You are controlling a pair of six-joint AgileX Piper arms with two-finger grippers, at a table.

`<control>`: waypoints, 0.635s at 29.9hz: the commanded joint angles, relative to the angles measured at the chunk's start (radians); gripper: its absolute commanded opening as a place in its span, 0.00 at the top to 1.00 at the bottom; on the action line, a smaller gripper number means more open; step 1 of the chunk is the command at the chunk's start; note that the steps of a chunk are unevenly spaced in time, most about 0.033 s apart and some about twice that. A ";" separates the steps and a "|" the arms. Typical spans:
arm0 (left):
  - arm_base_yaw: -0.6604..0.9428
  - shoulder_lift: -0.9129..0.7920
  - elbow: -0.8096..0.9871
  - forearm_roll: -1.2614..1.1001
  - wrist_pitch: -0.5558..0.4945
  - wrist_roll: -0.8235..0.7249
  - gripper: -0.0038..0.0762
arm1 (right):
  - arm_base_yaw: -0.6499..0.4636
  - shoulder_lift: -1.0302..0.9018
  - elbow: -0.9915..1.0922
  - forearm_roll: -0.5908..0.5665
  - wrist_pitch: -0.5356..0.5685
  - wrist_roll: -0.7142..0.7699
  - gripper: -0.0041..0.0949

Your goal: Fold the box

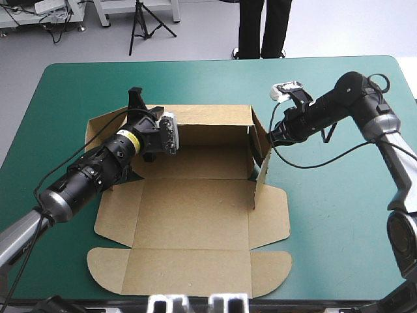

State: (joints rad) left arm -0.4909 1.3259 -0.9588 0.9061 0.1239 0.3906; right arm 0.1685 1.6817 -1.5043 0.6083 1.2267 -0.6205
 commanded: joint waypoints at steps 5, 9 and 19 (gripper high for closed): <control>-0.001 -0.024 -0.032 0.004 -0.031 -0.019 0.96 | -0.008 -0.123 0.125 0.142 -0.083 -0.246 0.98; -0.001 -0.024 -0.032 0.004 -0.022 -0.019 0.96 | -0.008 -0.159 0.206 0.244 -0.194 -0.419 0.98; -0.002 -0.022 -0.031 0.009 0.036 -0.007 0.96 | -0.008 -0.178 0.315 0.416 -0.257 -0.708 0.97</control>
State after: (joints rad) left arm -0.4909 1.3282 -0.9588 0.9068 0.1750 0.3937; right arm 0.1685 1.5495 -1.1887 0.9095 0.9863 -1.2412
